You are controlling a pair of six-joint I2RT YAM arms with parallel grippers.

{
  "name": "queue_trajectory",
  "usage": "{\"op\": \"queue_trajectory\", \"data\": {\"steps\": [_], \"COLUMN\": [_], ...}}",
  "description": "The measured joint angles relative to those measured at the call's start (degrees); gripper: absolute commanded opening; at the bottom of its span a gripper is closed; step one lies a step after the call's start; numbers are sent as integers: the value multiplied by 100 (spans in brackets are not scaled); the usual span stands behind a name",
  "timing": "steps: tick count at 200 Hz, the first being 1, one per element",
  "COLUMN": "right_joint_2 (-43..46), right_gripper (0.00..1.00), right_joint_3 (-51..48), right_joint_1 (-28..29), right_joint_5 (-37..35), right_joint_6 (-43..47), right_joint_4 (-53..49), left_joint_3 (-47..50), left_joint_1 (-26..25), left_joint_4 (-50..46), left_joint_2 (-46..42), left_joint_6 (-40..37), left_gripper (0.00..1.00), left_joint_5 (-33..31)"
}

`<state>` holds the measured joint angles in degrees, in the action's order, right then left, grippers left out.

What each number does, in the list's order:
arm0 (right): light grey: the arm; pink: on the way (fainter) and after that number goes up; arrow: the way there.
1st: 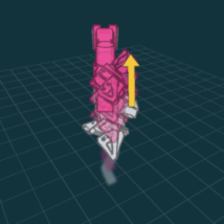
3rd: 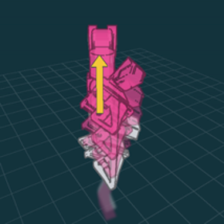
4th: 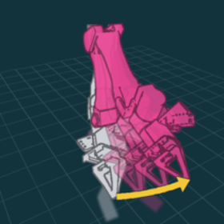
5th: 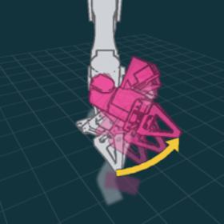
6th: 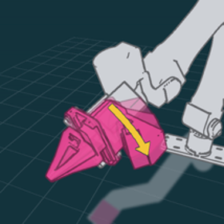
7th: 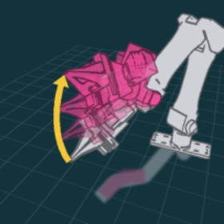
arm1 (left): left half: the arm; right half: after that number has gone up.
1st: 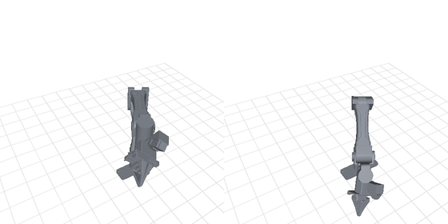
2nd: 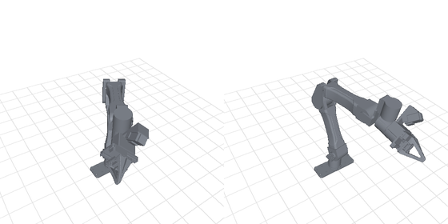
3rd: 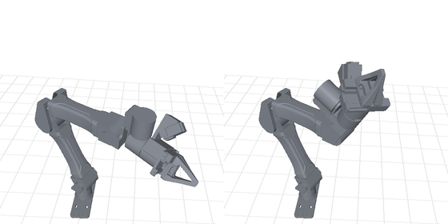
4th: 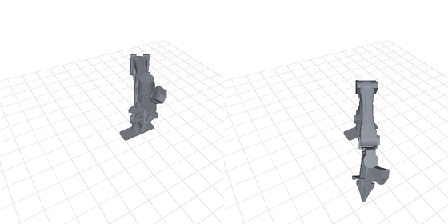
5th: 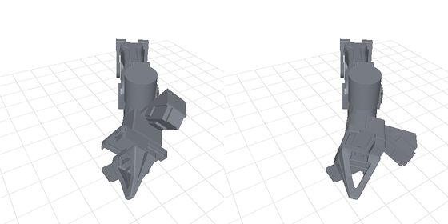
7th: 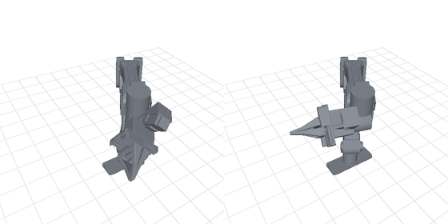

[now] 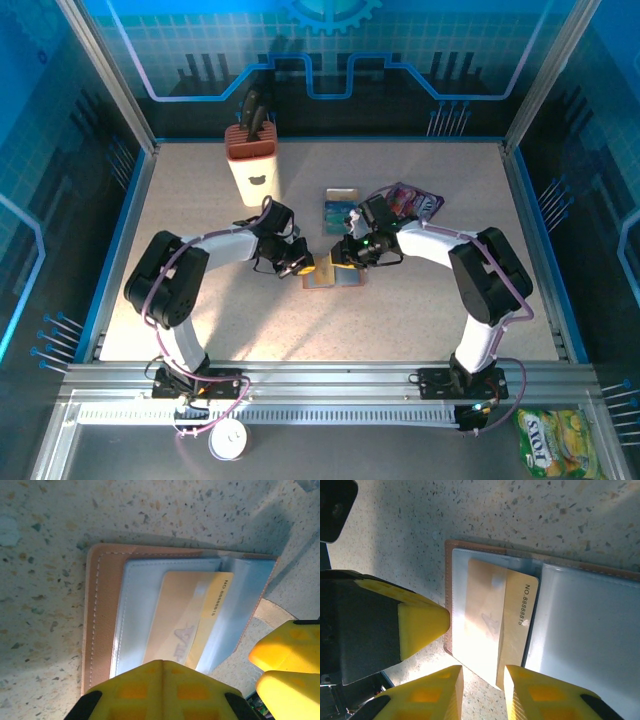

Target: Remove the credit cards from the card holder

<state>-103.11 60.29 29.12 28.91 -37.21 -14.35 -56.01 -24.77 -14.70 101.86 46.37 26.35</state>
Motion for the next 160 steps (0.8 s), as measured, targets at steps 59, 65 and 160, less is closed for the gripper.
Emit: {"op": "queue_trajectory", "data": {"steps": [59, 65, 160], "right_joint_2": [-188, -203, -498], "right_gripper": [29, 29, 27], "right_joint_3": [-31, -31, -42], "right_joint_1": [9, 9, 11], "right_joint_5": [26, 26, 109], "right_joint_6": [-31, -31, -98], "right_joint_4": [59, 70, 267], "left_joint_3": [22, 28, 35], "left_joint_1": [-15, -15, -15], "left_joint_4": [-2, -2, 48], "left_joint_2": [162, 166, 214], "left_joint_6": [0, 0, 2], "left_gripper": [5, 5, 5], "left_joint_5": [-17, -17, 2]}}
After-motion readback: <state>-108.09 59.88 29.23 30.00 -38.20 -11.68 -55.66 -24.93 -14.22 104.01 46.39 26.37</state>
